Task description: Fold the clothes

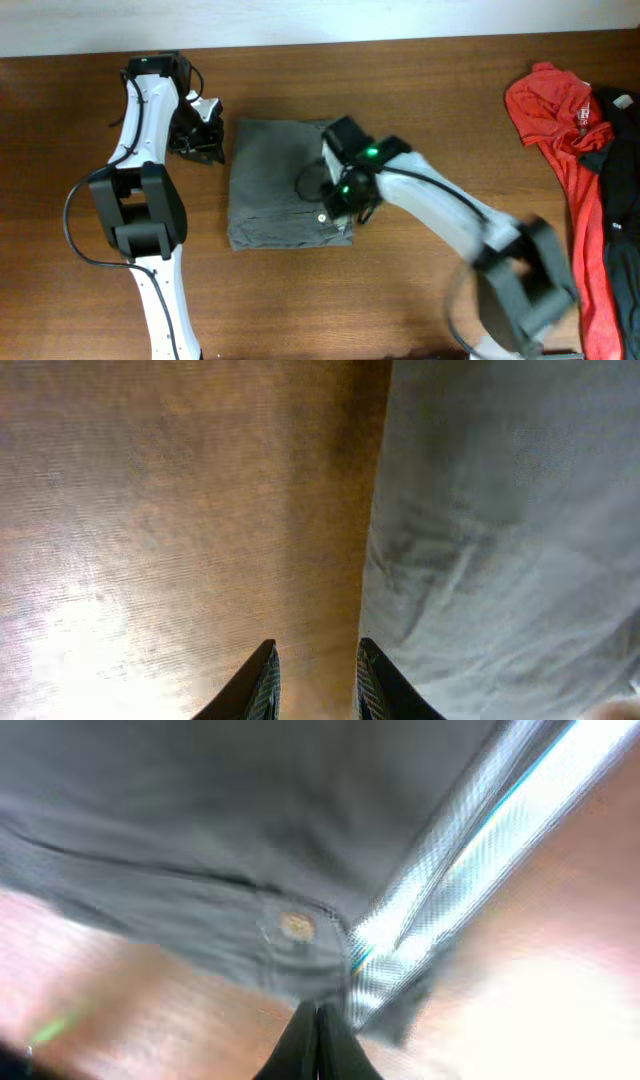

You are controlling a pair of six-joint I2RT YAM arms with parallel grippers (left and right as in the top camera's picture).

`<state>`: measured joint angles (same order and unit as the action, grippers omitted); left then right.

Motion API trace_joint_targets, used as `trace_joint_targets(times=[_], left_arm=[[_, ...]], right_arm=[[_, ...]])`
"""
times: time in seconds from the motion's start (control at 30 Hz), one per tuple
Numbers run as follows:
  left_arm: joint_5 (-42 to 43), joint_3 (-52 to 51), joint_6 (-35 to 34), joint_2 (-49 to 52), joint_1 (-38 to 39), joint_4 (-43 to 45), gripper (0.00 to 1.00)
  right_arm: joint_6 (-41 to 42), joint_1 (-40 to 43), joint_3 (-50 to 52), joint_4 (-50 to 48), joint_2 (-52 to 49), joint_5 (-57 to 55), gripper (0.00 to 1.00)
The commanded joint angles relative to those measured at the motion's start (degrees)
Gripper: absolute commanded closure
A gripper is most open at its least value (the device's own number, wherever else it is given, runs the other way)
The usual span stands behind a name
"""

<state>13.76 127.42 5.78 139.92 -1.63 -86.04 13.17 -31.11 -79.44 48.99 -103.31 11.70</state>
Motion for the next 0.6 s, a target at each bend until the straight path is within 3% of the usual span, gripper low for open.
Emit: trace_joint_targets(times=[0.0,0.23,0.33,0.57], left_arm=[[5.4,2.9,1.7,-7.0,-1.9,-1.0,0.73],[7.8,3.5,1.7,-17.8,-0.2,-1.2,0.69],[1.7,3.5,1.6,-20.9,1.6,-0.1,0.69],[-1.1,3.3,1.6,-22.3,4.4,-0.9,0.65]], right_arm=[[-10.3,1.9,-0.3,-5.3,8.6,-8.6,0.96],[-12.4,4.8,-0.3,-24.2,2.7,-7.1,0.96],[-12.3,5.9,-0.3,-29.7,-3.8,-3.3,0.96],[-8.4,9.9,-0.3,-31.9,-15.7,-1.8,0.96]])
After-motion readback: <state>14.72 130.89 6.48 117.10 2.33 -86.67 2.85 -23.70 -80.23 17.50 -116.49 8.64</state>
